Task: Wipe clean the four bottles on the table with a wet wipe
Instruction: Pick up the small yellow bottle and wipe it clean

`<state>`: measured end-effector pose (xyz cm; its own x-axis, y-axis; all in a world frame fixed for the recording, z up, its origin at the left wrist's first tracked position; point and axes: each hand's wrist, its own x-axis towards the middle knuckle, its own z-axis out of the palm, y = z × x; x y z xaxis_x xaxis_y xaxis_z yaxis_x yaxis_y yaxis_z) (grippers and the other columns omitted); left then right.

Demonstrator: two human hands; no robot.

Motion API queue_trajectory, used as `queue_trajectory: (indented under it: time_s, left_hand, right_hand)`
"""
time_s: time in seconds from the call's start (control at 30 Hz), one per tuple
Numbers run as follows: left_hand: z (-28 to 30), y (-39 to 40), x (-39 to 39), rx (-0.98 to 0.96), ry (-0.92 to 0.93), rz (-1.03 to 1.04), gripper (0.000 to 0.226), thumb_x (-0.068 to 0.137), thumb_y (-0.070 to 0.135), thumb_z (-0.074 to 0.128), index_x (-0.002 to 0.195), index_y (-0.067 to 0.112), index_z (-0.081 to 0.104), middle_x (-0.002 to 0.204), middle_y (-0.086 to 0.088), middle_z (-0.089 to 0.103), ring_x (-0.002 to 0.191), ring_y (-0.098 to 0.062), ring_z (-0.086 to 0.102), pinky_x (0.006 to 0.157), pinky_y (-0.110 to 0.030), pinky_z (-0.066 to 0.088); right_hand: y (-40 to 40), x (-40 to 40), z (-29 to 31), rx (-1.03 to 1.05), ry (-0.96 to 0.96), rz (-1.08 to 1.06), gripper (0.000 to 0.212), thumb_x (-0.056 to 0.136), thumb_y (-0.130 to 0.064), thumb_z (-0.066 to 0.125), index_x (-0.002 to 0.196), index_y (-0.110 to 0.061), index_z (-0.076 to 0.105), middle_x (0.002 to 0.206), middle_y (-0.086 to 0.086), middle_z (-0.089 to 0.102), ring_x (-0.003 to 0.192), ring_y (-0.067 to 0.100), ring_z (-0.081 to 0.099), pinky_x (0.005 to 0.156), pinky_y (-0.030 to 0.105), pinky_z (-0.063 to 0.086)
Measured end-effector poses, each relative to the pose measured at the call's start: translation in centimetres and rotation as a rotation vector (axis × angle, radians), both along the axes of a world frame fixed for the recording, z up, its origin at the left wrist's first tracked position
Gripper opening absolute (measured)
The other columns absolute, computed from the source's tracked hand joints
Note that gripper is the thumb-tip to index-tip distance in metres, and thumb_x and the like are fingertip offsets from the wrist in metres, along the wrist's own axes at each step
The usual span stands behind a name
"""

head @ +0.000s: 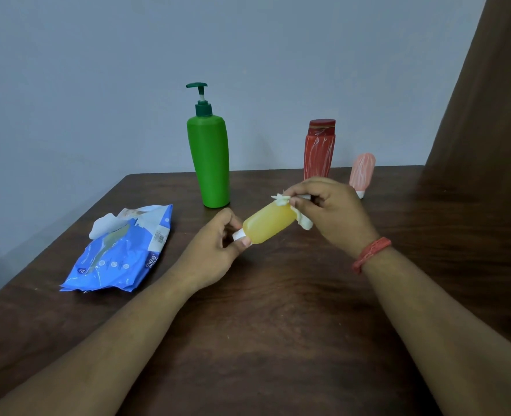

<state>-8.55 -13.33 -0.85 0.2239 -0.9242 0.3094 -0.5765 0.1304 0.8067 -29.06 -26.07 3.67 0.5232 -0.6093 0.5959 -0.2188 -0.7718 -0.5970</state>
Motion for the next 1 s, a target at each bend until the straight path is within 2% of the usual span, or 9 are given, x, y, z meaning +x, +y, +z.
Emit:
queue_trajectory:
  time_s: [0.1, 0.2, 0.3, 0.4, 0.53, 0.7, 0.8, 0.93, 1.0]
  left_hand:
    - [0.4, 0.2, 0.2, -0.020, -0.161, 0.044, 0.026, 0.093, 0.013, 0.069, 0.092, 0.031, 0.052, 0.106, 0.018, 0.064, 0.102, -0.009, 0.062, 0.091, -0.039, 0.051]
    - [0.5, 0.2, 0.3, -0.033, -0.124, 0.087, 0.025, 0.094, 0.009, 0.069, 0.094, 0.028, 0.053, 0.110, 0.011, 0.067, 0.104, -0.016, 0.064, 0.094, -0.043, 0.052]
    - [0.7, 0.0, -0.1, -0.054, 0.160, 0.139, 0.016, 0.096, 0.004, 0.065, 0.097, 0.019, 0.057, 0.105, -0.006, 0.071, 0.096, -0.019, 0.069, 0.096, -0.046, 0.053]
    - [0.6, -0.1, -1.3, -0.087, 0.458, 0.139, 0.009, 0.099, 0.003, 0.059, 0.096, 0.010, 0.056, 0.093, -0.010, 0.074, 0.084, -0.019, 0.072, 0.090, -0.045, 0.053]
    - [0.6, -0.3, -3.1, -0.087, 0.770, 0.073, 0.008, 0.099, 0.003, 0.058, 0.093, 0.006, 0.054, 0.092, -0.015, 0.071, 0.081, -0.022, 0.072, 0.080, -0.035, 0.058]
    - [1.0, -0.3, -3.7, -0.104, 0.932, 0.046, 0.006, 0.097, 0.003, 0.059, 0.094, 0.005, 0.054, 0.102, -0.019, 0.070, 0.085, -0.023, 0.074, 0.078, -0.031, 0.060]
    - [1.1, -0.4, -4.2, -0.125, 0.960, 0.012, 0.010, 0.096, 0.004, 0.060, 0.092, 0.006, 0.051, 0.091, -0.017, 0.075, 0.085, -0.025, 0.074, 0.077, -0.031, 0.060]
    - [1.2, -0.4, -4.3, -0.132, 0.974, 0.050, 0.015, 0.097, 0.003, 0.060, 0.088, 0.008, 0.050, 0.092, -0.017, 0.074, 0.083, -0.024, 0.073, 0.073, -0.031, 0.059]
    - [1.2, -0.4, -3.9, -0.141, 0.978, 0.092, 0.015, 0.098, 0.002, 0.060, 0.087, 0.009, 0.052, 0.096, -0.018, 0.071, 0.082, -0.022, 0.071, 0.074, -0.033, 0.058]
  right_hand:
    - [0.0, 0.0, 0.0, -0.085, 0.120, 0.072, 0.020, 0.091, -0.008, 0.067, 0.104, -0.020, 0.077, 0.098, -0.013, 0.067, 0.094, 0.002, 0.061, 0.079, 0.013, 0.047]
    - [0.2, 0.2, -0.3, -0.119, 0.134, 0.082, 0.019, 0.091, -0.009, 0.068, 0.105, -0.018, 0.076, 0.099, -0.010, 0.068, 0.094, 0.002, 0.061, 0.079, 0.014, 0.047]
    - [0.2, 0.3, -0.3, 0.028, -0.040, 0.023, 0.018, 0.090, -0.012, 0.070, 0.099, -0.028, 0.074, 0.095, -0.018, 0.068, 0.094, -0.002, 0.062, 0.079, 0.011, 0.049]
    - [0.7, 0.8, -0.4, 0.232, -0.229, 0.045, 0.024, 0.091, -0.013, 0.070, 0.094, -0.037, 0.069, 0.095, -0.017, 0.072, 0.095, 0.002, 0.067, 0.081, 0.019, 0.055]
    - [1.7, 2.1, -1.1, 0.330, -0.445, -0.011, 0.019, 0.092, -0.014, 0.069, 0.095, -0.033, 0.069, 0.097, -0.011, 0.072, 0.094, 0.007, 0.068, 0.080, 0.024, 0.057]
    - [2.7, 3.1, -1.9, 0.374, -0.542, -0.044, 0.015, 0.091, -0.011, 0.070, 0.092, -0.026, 0.067, 0.093, -0.003, 0.072, 0.088, 0.012, 0.070, 0.076, 0.031, 0.059]
    - [3.5, 3.9, -2.5, 0.248, -0.429, -0.051, 0.016, 0.089, -0.009, 0.070, 0.091, -0.024, 0.066, 0.093, 0.000, 0.068, 0.088, 0.014, 0.067, 0.075, 0.032, 0.057]
    - [3.9, 4.1, -2.5, -0.043, -0.304, -0.058, 0.011, 0.086, -0.004, 0.072, 0.093, -0.012, 0.073, 0.092, -0.009, 0.061, 0.086, -0.004, 0.058, 0.075, 0.010, 0.044]
    - [4.1, 3.9, -2.7, -0.127, -0.193, -0.004, 0.011, 0.085, -0.003, 0.073, 0.094, -0.009, 0.073, 0.093, -0.006, 0.060, 0.086, -0.002, 0.056, 0.075, 0.010, 0.042]
